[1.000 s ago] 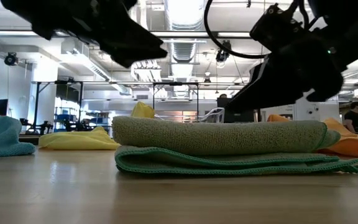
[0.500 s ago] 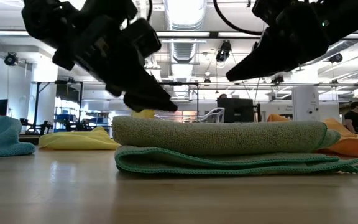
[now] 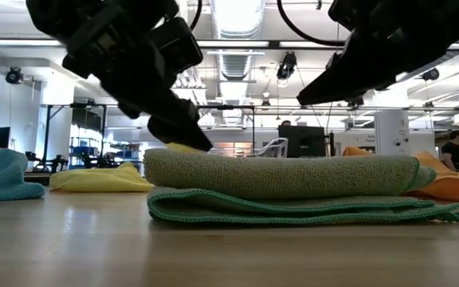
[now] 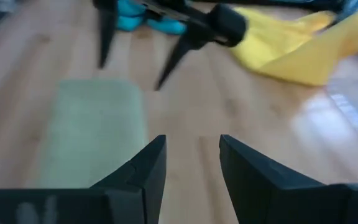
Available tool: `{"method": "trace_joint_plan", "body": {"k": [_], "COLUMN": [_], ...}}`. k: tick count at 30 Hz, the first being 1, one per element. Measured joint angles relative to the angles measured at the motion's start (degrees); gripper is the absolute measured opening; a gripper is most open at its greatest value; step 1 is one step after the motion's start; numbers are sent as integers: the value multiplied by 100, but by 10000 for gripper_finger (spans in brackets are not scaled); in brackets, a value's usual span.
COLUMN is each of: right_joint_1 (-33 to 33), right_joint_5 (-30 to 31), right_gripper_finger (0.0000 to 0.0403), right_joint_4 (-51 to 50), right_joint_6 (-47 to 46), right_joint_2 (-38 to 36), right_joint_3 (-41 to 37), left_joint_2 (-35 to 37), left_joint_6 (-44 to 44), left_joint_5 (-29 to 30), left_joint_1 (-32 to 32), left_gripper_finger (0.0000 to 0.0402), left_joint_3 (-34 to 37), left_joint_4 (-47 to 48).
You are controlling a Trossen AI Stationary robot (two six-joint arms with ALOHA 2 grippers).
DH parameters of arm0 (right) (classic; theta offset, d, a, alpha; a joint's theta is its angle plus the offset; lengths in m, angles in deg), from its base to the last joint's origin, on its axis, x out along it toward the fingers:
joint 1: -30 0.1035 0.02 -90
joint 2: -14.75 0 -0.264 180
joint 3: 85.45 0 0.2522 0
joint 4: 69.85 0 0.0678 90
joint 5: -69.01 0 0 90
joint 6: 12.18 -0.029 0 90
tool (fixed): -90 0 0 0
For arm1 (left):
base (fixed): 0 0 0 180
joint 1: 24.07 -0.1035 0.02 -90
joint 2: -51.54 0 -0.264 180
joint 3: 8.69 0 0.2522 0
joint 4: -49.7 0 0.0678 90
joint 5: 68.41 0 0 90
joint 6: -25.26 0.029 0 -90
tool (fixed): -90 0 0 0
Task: Fold microfiber towels
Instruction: Put the light green microfiber cloth into the transparent bin
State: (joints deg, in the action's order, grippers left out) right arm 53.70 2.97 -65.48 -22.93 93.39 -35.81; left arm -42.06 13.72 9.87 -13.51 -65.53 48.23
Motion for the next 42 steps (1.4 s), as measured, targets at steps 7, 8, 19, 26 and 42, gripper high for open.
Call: {"method": "trace_joint_plan", "body": {"k": [7, 8, 19, 26, 42], "right_joint_1": [184, 213, 280, 293, 293], "right_joint_5": [-1031, -1033, -1046, -1048, -1048], "right_gripper_finger": [132, 129, 112, 111, 112], "right_joint_4": [42, 52, 110, 149, 133], "right_joint_6": [-231, -293, -538, -595, -515], "right_joint_2": [284, 332, 772, 806, 806], "right_joint_3": [0, 0, 7, 9, 6], "left_joint_2": [85, 70, -44, -268, -1117], "left_joint_6": [15, -20, -1291, -1780, -2058], "left_joint_5": [30, 42, 174, -185, -831], "left_joint_1": [201, 243, 167, 73, 63], "left_gripper_finger": [279, 279, 279, 279, 279], "left_joint_3": [127, 152, 219, 212, -163], "left_joint_4": [-129, -121, -286, -281, -472]}}
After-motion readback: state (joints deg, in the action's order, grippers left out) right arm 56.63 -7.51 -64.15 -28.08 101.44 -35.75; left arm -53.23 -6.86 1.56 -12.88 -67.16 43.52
